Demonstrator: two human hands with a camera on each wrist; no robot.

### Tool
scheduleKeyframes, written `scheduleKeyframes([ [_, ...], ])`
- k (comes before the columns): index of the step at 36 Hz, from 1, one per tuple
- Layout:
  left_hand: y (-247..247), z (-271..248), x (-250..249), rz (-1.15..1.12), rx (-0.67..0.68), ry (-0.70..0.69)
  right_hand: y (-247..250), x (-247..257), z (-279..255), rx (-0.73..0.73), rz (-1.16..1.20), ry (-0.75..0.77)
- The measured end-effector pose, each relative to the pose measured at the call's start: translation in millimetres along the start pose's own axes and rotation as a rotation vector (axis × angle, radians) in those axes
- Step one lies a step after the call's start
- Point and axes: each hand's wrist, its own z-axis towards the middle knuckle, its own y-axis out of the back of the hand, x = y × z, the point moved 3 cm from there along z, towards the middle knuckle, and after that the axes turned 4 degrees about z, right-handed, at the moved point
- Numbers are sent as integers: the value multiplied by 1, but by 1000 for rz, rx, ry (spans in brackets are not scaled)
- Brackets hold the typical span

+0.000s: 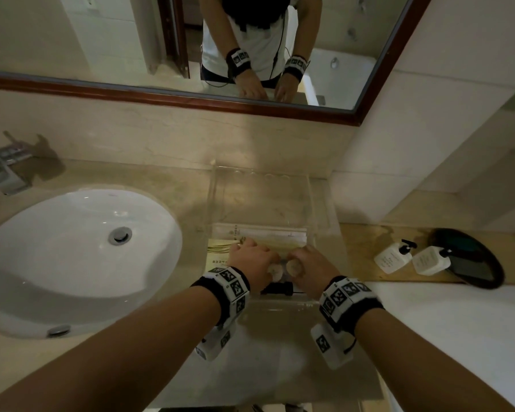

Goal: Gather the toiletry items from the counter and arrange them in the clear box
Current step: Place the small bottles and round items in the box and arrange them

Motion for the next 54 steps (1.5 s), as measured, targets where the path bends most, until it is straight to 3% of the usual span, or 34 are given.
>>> scheduleKeyframes([
  [8,-3,-1,-1,11,-1,-28,0,-6,-4,-45,-180,3],
  [14,-8,1,-2,15,-15,-30,2,-4,-6,-47,-115,-29],
  [29,-9,4,15,-105,-119,4,6,5,-7,-107,-157,79],
  [38,-3,-7,48,-144,-184,-2,-6,35,-11,188,-168,172],
  [41,-4,-15,61,-160,-215,22,-13,43,-11,212,-167,208],
  [45,-8,-24,73,-160,-159,52,-24,45,-12,209,-155,231],
  [54,-9,-33,71,-169,-134,24,-34,42,-16,253,-232,159],
])
